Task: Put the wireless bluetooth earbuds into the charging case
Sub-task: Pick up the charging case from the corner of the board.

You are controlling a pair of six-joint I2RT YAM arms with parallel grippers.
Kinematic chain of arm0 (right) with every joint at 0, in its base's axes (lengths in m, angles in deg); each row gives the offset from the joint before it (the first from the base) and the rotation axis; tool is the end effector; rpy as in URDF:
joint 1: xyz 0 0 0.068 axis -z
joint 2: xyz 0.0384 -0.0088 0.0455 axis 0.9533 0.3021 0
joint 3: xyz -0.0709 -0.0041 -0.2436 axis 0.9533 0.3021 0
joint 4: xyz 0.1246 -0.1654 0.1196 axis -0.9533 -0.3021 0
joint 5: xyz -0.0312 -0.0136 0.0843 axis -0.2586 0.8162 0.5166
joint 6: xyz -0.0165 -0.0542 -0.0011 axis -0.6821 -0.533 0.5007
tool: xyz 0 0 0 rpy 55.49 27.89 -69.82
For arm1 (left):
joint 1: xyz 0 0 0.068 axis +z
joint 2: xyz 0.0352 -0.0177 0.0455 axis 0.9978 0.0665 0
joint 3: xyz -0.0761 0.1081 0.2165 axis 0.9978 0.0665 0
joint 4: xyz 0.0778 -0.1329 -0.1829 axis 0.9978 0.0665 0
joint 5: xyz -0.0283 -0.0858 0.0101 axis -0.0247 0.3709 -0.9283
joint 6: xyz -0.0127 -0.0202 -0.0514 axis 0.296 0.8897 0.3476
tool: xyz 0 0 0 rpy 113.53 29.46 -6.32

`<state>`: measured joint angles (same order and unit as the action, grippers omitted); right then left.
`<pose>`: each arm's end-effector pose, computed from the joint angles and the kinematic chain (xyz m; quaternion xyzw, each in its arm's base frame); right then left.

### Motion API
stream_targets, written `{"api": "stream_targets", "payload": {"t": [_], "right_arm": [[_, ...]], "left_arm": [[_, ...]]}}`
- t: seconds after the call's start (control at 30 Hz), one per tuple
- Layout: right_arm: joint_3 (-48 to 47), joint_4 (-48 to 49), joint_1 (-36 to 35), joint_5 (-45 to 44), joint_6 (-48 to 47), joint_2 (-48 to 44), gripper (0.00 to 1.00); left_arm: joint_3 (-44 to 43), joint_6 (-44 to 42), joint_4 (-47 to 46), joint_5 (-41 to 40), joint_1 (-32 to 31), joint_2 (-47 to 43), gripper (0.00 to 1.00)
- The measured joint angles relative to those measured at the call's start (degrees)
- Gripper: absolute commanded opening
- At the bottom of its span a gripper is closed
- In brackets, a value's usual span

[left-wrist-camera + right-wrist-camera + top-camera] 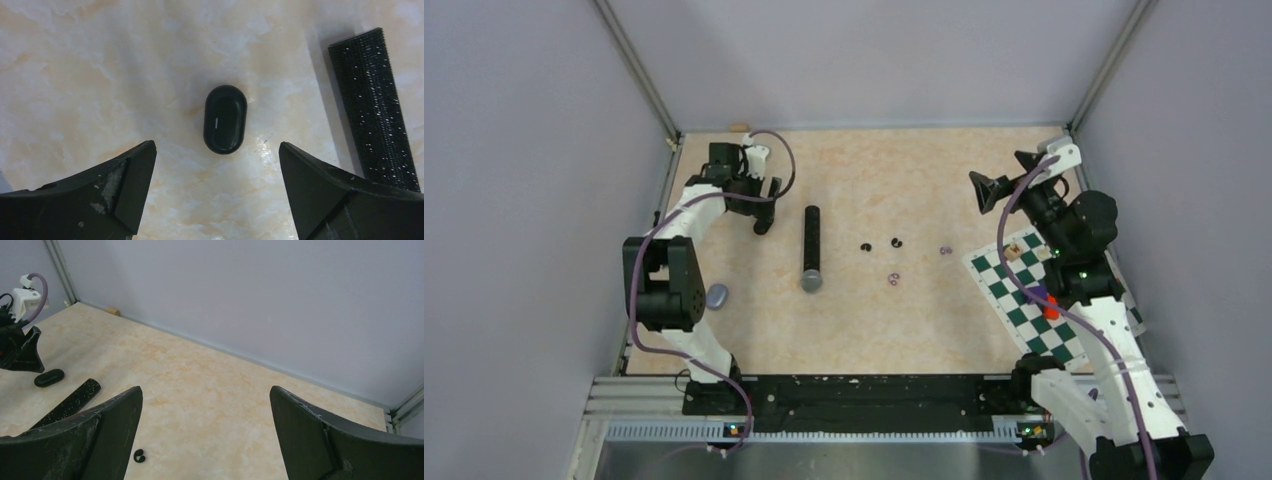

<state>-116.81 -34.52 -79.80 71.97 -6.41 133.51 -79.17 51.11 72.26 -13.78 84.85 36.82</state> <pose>0.1844 0.0362 0.3672 -0.1717 0.6379 0.1333 0.7388 0.3543 -0.0130 0.2232 0.1565 0.9301 -0.0173 0.3318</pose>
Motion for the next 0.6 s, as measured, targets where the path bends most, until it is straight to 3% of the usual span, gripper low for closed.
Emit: {"api": "stream_targets", "payload": {"t": [0.23, 0.6], "right_arm": [[0.72, 0.85, 3.04, 1.57, 0.98, -1.25, 0.96], [0.74, 2.03, 4.57, 3.85, 4.22, -1.77, 0.95]], "left_arm": [[-2.01, -0.13, 2.03, 4.85, -0.17, 2.27, 0.99], [-3.72, -0.22, 4.48, 4.92, 0.48, 6.95, 0.98]]}}
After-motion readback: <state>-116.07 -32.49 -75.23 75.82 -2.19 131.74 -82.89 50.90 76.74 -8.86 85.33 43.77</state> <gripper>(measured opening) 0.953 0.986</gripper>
